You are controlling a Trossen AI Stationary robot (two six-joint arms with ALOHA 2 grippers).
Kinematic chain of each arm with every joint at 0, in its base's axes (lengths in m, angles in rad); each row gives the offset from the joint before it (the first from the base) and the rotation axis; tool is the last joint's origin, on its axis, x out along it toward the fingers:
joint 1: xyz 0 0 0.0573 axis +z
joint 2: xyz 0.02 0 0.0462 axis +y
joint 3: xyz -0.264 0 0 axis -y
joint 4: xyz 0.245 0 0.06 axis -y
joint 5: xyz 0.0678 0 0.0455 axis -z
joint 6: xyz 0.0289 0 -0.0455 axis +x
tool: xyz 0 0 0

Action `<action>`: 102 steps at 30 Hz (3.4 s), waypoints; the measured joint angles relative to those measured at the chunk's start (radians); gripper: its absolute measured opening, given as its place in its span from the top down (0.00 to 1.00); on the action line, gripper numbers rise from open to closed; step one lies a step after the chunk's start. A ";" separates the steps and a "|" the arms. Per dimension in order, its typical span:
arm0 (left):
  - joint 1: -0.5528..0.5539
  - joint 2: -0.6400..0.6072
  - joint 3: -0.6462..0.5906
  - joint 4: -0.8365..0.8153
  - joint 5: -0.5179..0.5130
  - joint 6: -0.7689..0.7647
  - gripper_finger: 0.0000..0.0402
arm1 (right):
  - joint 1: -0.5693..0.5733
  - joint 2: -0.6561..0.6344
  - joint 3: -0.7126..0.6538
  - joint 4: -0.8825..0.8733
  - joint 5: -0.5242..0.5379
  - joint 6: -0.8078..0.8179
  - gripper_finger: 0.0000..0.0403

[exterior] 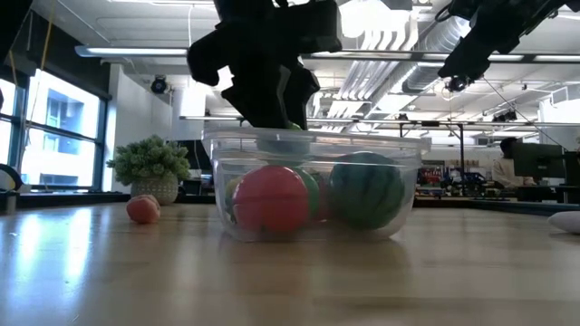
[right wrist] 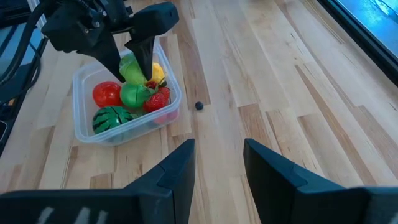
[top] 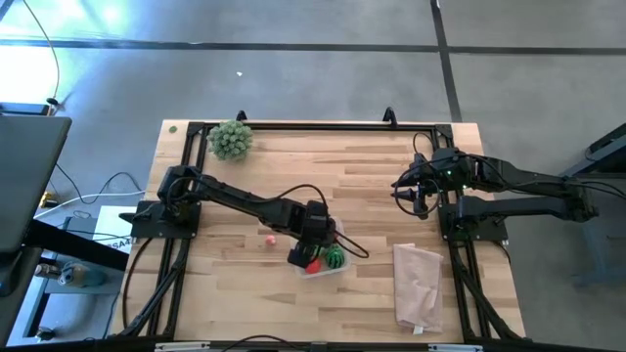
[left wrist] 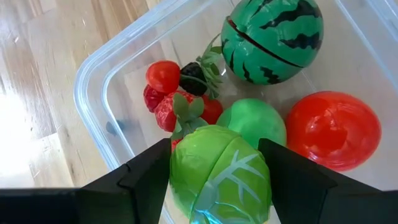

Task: Pick and placing Produce into tupperware
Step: Put the green cabbage into the transparent bin, then put the pink peach into the transparent bin

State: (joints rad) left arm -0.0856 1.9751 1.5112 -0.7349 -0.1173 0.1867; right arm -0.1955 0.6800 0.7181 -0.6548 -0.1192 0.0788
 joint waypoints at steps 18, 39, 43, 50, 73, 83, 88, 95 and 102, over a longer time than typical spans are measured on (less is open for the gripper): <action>-0.001 0.000 0.017 -0.044 0.015 -0.011 0.23 | 0.000 0.000 0.000 0.000 0.000 0.000 0.68; 0.000 -0.008 0.449 -0.838 0.023 -0.274 0.33 | 0.000 0.000 0.000 0.000 0.000 0.000 0.68; 0.000 -0.083 0.393 -0.834 0.017 -0.312 0.35 | 0.000 0.000 0.000 0.000 0.000 0.000 0.68; -0.019 -0.398 0.055 -0.663 -0.117 -0.453 0.38 | 0.000 0.000 0.000 0.000 0.000 0.000 0.68; -0.124 -1.077 -1.223 0.578 -0.077 -0.497 0.38 | 0.000 0.000 0.000 0.000 0.000 0.000 0.68; -0.124 -0.925 -1.244 0.718 -0.112 -0.325 0.38 | 0.000 0.000 0.000 0.000 0.000 0.000 0.68; -0.124 -0.837 -1.244 0.823 -0.094 -0.307 0.38 | 0.000 0.000 0.000 0.000 0.000 0.000 0.68; -0.124 -0.725 -1.244 0.912 -0.080 -0.298 0.38 | 0.000 0.000 0.000 0.000 0.000 0.000 0.68; -0.124 -0.654 -1.243 1.012 -0.073 -0.299 0.38 | 0.000 0.000 0.000 0.000 0.000 0.000 0.68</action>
State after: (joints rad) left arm -0.2096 1.3211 0.2680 0.2776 -0.1905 -0.1120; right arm -0.1956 0.6804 0.7181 -0.6548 -0.1188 0.0788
